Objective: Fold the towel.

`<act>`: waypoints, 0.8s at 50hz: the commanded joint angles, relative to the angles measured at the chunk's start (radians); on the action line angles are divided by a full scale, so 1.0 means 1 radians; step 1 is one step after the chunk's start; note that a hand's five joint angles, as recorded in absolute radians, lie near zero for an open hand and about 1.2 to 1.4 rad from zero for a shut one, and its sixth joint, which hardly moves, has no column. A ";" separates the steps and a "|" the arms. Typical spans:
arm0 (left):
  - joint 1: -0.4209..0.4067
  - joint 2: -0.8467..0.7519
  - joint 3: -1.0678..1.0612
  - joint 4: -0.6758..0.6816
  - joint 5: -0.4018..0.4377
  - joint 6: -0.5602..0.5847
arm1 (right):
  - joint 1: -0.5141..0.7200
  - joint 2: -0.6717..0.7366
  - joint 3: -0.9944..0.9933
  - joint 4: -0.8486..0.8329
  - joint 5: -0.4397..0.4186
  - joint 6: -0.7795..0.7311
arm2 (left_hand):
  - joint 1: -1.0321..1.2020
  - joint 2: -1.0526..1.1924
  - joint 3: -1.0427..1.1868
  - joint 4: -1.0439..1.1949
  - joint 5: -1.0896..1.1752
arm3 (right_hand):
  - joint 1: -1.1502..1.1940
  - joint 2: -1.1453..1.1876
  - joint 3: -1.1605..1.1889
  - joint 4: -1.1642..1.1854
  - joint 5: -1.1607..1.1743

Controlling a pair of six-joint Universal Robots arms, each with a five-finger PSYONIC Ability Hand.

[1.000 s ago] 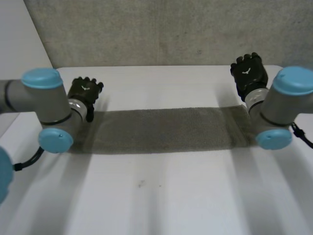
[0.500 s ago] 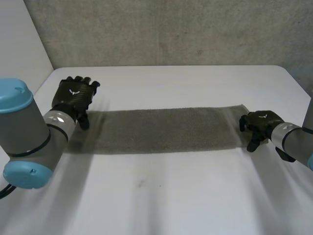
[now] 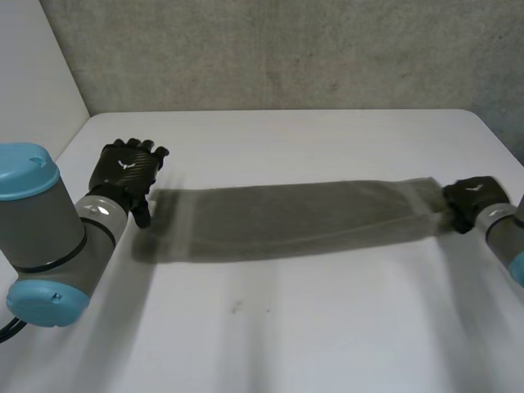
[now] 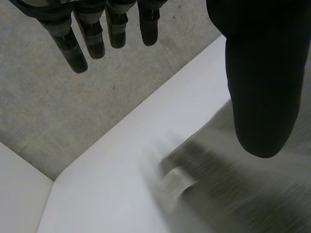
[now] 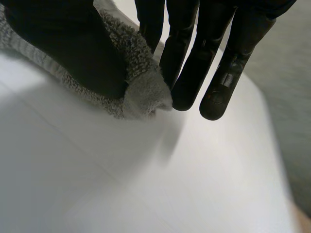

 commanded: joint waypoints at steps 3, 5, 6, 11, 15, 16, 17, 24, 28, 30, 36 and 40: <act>0.003 0.020 -0.016 0.001 0.000 0.000 | -0.090 -0.031 -0.010 -0.044 0.174 -0.259 | -0.004 0.010 0.008 0.007 -0.032 | 0.456 0.221 0.222 0.207 0.254; 0.003 0.020 -0.016 0.001 0.000 0.000 | -0.084 -0.046 -0.013 -0.059 0.167 -0.250 | -0.004 0.010 0.008 0.007 -0.032 | 0.456 0.221 0.222 0.207 0.254; 0.003 0.020 -0.016 0.001 0.000 0.000 | -0.075 -0.070 -0.013 -0.077 0.166 -0.235 | -0.004 0.010 0.008 0.007 -0.032 | 0.456 0.221 0.222 0.207 0.254; 0.003 0.021 -0.023 0.001 -0.003 0.000 | 0.076 -0.163 -0.013 -0.116 0.151 -0.155 | -0.004 0.010 0.008 0.007 -0.032 | 0.456 0.221 0.222 0.207 0.254; 0.003 0.030 -0.029 0.001 -0.003 -0.007 | 0.212 -0.175 -0.019 -0.137 0.091 -0.114 | -0.004 0.010 0.008 0.007 -0.032 | 0.456 0.221 0.222 0.207 0.254; 0.003 0.030 -0.029 0.001 -0.003 -0.007 | 0.264 -0.176 -0.022 -0.149 0.057 -0.103 | -0.004 0.010 0.008 0.007 -0.032 | 0.456 0.221 0.222 0.207 0.254; 0.003 0.033 -0.031 0.001 -0.003 -0.016 | 0.264 -0.177 -0.022 -0.150 0.057 -0.103 | -0.004 0.010 0.008 0.007 -0.032 | 0.456 0.221 0.222 0.207 0.254; 0.009 0.041 -0.032 0.001 -0.005 -0.086 | 0.591 -0.105 -0.039 -0.275 -0.157 -0.103 | -0.004 0.010 0.008 0.007 -0.032 | 0.456 0.221 0.222 0.207 0.254; 0.015 0.041 -0.046 0.001 -0.005 -0.097 | 0.707 0.004 -0.090 -0.285 -0.191 -0.101 | -0.004 0.010 0.008 0.007 -0.032 | 0.456 0.221 0.222 0.207 0.254; 0.015 0.041 -0.054 0.001 -0.003 -0.097 | 0.744 0.039 -0.108 -0.283 -0.201 -0.103 | -0.004 0.010 0.008 0.007 -0.032 | 0.456 0.221 0.222 0.207 0.254; 0.015 0.038 -0.065 0.005 -0.003 -0.099 | 0.804 0.150 -0.149 -0.278 -0.202 -0.103 | -0.004 0.010 0.008 0.007 -0.032 | 0.456 0.221 0.222 0.207 0.254; 0.012 0.037 -0.066 0.013 -0.005 -0.099 | 0.813 0.161 -0.156 -0.281 -0.182 -0.102 | -0.004 0.010 0.008 0.007 -0.032 | -0.414 -0.648 -0.647 -0.663 -0.616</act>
